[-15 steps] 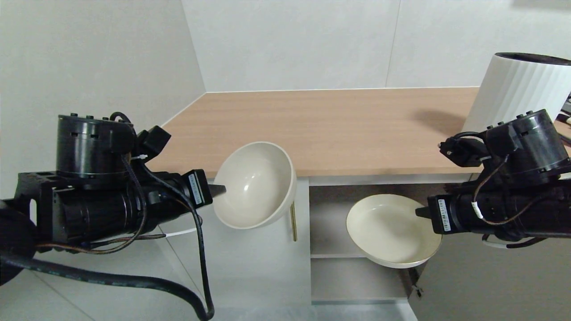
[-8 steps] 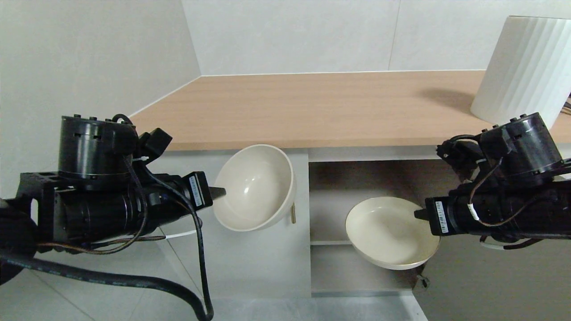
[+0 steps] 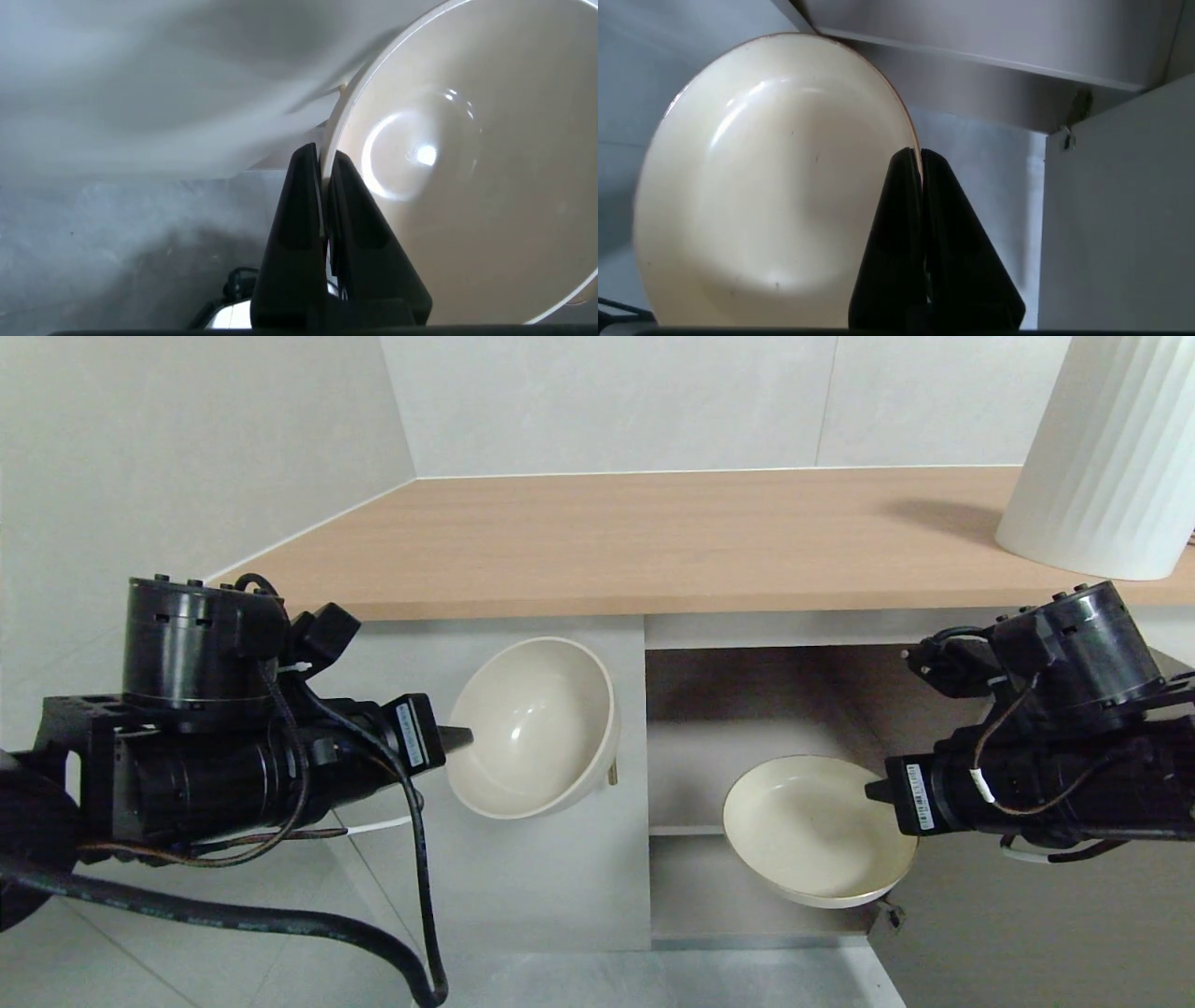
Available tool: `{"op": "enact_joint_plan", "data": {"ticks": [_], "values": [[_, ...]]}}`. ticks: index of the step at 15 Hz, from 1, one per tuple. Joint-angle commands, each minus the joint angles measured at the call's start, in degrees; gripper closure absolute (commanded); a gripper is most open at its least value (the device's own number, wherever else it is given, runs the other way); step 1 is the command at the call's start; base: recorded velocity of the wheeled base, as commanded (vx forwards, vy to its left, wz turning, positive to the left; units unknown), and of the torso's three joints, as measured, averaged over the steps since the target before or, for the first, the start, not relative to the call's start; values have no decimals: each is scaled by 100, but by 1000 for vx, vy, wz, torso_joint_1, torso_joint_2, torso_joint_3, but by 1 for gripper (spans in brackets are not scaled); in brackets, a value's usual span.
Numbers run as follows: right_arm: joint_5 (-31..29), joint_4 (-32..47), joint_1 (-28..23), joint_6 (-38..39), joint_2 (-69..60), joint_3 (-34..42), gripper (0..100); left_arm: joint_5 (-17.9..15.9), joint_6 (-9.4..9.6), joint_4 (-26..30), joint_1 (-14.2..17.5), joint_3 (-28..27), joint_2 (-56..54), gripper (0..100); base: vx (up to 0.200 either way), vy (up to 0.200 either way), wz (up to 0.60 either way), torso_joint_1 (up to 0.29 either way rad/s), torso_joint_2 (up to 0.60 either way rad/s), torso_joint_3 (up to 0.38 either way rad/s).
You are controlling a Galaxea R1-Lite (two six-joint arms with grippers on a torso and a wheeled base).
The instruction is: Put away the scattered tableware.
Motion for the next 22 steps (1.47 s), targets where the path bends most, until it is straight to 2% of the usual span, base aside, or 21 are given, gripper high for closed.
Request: {"op": "enact_joint_plan", "data": {"ticks": [1, 6, 9, 13, 16, 18, 20, 22], "values": [[-1, 1, -15, 1, 104, 5, 100, 1, 8, -1, -1, 1, 8, 100, 0, 0, 0, 0, 0, 0], [-10, -623, -323, -8, 1203, 75, 100, 1, 44, 8, -1, 10, 17, 100, 0, 0, 0, 0, 0, 0], [-19, -886, -349, 10, 1757, 58, 100, 1, 52, 34, -1, 10, 17, 100, 0, 0, 0, 0, 0, 0], [-36, -1607, -385, 63, 2759, 31, 100, 1, 61, 43, -1, 10, 43, 100, 0, 0, 0, 0, 0, 0], [-63, -3013, -666, 485, 3532, 14, 100, 1, 61, 43, -1, 10, 52, 100, 0, 0, 0, 0, 0, 0], [-326, -3910, -903, 520, 3954, 5, 100, 1, 61, 43, -1, 10, 52, 100, 0, 0, 0, 0, 0, 0], [-484, -4244, -1000, 520, 4182, -74, 100, 1, 61, 34, -1, 10, 61, 100, 0, 0, 0, 0, 0, 0], [-520, -4261, -1035, 537, 4253, -153, 100, 1, 61, 43, -1, 10, 61, 100, 0, 0, 0, 0, 0, 0]]}}
